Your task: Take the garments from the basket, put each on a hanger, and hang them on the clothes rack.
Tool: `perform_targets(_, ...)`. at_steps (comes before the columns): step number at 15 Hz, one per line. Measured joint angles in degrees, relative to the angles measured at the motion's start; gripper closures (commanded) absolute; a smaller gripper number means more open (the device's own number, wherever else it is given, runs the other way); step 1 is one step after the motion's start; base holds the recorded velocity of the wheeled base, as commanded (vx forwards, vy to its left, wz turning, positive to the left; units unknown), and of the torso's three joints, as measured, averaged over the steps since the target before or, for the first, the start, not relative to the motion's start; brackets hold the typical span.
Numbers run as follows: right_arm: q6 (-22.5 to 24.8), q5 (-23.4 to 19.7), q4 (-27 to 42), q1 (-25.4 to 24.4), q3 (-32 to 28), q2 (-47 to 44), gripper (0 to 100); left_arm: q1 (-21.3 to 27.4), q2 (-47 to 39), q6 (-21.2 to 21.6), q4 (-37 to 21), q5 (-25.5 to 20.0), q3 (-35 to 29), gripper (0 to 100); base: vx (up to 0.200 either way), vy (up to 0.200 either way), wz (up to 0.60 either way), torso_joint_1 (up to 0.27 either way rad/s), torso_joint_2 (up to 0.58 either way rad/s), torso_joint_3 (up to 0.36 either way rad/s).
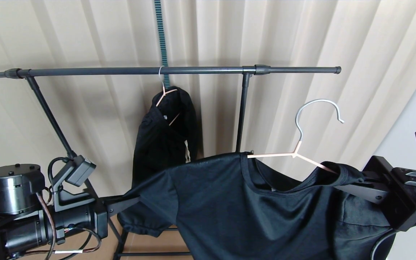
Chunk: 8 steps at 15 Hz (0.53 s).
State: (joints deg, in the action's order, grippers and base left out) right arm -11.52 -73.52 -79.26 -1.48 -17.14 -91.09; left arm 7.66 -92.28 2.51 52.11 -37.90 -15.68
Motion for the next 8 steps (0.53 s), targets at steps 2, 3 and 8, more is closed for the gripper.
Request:
perform_targets(2, 0.0, 0.0, 0.0, 0.0, 0.0, 0.0, 100, 0.1, 0.0, -1.3, 0.0, 0.0, -0.1, 100, 0.000, 0.000, 0.00, 0.000, 0.00, 0.000)
perform_targets(3, 0.0, 0.0, 0.0, 0.0, 0.0, 0.0, 100, 0.1, 0.0, -1.5, 0.0, 0.0, -0.2, 0, 0.000, 0.000, 0.00, 0.000, 0.00, 0.000)
perform_targets(8, 0.0, 0.0, 0.1, 0.0, 0.0, -0.3, 100, 0.3, 0.3, -4.6, -0.1, 0.2, -2.3, 0, 0.000, 0.000, 0.00, 0.000, 0.00, 0.000)
